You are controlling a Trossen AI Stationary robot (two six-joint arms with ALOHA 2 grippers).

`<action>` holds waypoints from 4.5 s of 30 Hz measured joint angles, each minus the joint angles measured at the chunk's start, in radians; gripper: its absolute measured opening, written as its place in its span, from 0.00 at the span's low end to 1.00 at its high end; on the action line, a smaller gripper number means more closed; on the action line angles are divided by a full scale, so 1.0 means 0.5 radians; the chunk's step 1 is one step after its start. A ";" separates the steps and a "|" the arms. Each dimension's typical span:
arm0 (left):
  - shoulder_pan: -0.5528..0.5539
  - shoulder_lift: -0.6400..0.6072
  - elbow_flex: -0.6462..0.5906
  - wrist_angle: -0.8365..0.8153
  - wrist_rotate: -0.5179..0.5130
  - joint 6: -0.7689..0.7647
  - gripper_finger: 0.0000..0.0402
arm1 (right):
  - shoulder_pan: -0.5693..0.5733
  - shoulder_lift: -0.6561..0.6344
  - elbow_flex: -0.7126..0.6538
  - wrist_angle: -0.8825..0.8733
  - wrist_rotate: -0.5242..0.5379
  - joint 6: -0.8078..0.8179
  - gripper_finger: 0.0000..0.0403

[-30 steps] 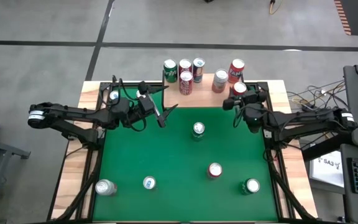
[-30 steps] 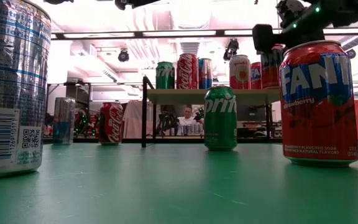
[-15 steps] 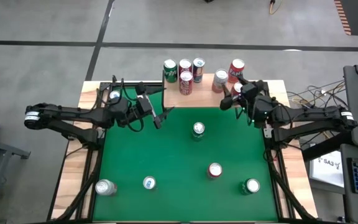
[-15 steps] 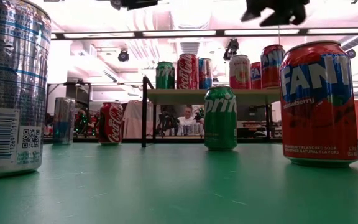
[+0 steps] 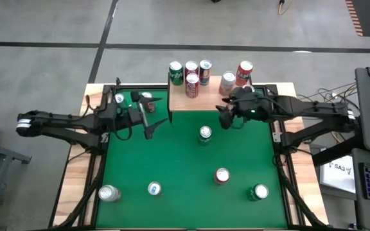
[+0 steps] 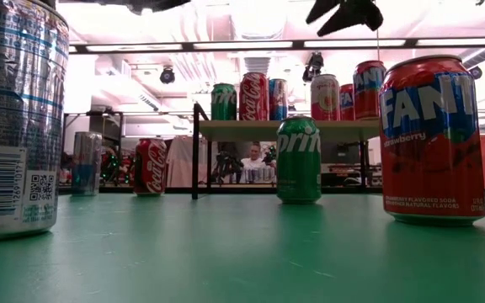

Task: Place canned beverage on shelf
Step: Put the right red soda can aligned with the red soda can on the shelf

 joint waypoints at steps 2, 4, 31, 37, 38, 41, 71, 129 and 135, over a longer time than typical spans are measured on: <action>0.004 -0.044 -0.063 0.058 -0.002 0.023 0.89 | 0.000 0.115 0.187 -0.324 -0.001 0.123 0.42; 0.009 -0.083 -0.077 0.100 -0.014 0.057 0.89 | 0.000 0.223 0.371 -0.664 -0.002 0.258 0.35; 0.010 -0.148 -0.051 0.010 -0.412 0.515 0.89 | -0.231 0.161 0.568 -1.740 -0.281 0.675 0.02; 0.010 -0.156 -0.051 -0.042 -0.603 0.574 0.89 | -0.242 0.155 0.552 -1.725 -0.214 0.714 0.02; 0.010 -0.156 -0.051 -0.047 -0.629 0.585 0.89 | -0.242 0.160 0.545 -1.719 -0.206 0.714 0.02; 0.011 -0.163 -0.051 -0.077 -0.681 0.614 0.89 | -0.242 0.187 0.502 -1.695 -0.200 0.711 0.02; 0.114 -0.323 -0.128 -0.091 -0.681 0.643 0.89 | -0.328 0.197 0.440 -1.650 0.020 0.672 0.02; 0.114 -0.326 -0.128 -0.080 -0.679 0.650 0.89 | -0.643 0.201 0.324 -1.284 0.174 0.330 0.02; 0.114 -0.325 -0.128 -0.080 -0.679 0.650 0.89 | -0.652 0.201 0.324 -1.286 0.145 0.329 0.02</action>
